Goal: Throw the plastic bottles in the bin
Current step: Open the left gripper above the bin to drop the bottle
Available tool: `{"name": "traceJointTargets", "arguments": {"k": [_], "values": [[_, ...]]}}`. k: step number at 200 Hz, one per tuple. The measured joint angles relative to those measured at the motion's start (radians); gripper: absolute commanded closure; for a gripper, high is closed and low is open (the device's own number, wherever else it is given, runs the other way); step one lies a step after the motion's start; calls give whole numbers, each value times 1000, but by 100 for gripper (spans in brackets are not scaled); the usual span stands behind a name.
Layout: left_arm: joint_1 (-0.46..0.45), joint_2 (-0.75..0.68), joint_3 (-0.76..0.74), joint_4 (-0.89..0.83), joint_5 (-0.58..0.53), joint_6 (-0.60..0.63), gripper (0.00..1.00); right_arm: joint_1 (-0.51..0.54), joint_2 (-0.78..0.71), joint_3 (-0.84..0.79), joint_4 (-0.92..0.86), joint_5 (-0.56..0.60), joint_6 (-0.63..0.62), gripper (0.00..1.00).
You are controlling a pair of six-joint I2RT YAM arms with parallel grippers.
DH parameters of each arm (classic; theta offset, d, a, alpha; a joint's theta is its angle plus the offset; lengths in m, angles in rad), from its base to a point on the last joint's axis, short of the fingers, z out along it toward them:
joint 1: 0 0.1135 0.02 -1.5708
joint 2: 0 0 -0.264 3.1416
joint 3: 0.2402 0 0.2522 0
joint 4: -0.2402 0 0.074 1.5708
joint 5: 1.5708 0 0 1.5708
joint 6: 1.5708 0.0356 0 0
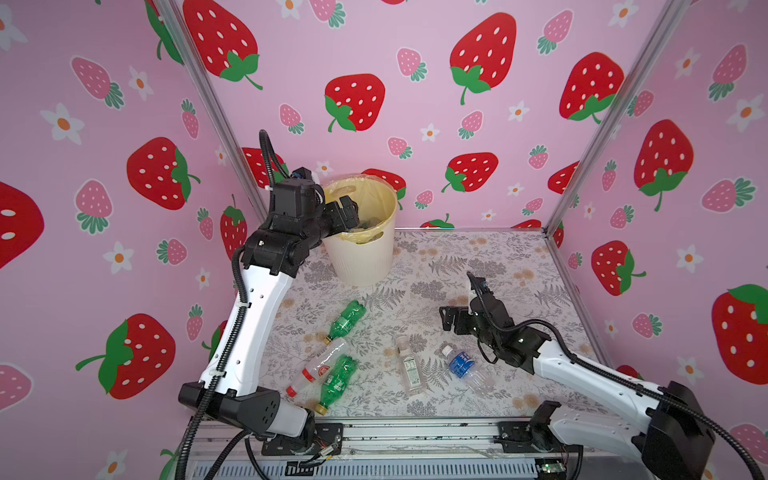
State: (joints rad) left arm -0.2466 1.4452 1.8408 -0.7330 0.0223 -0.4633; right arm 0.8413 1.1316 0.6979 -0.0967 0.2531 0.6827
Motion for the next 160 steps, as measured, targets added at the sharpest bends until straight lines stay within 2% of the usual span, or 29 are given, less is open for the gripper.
{"name": "traceJointTargets", "arguments": {"k": [115,160], "values": [[0,-183,-332,103,68,25,1,0,25,1,-55,-13,-3,1],[0,-214,-386,109,87,36,1,0,44,5,-68,-31,-3,1]]}}
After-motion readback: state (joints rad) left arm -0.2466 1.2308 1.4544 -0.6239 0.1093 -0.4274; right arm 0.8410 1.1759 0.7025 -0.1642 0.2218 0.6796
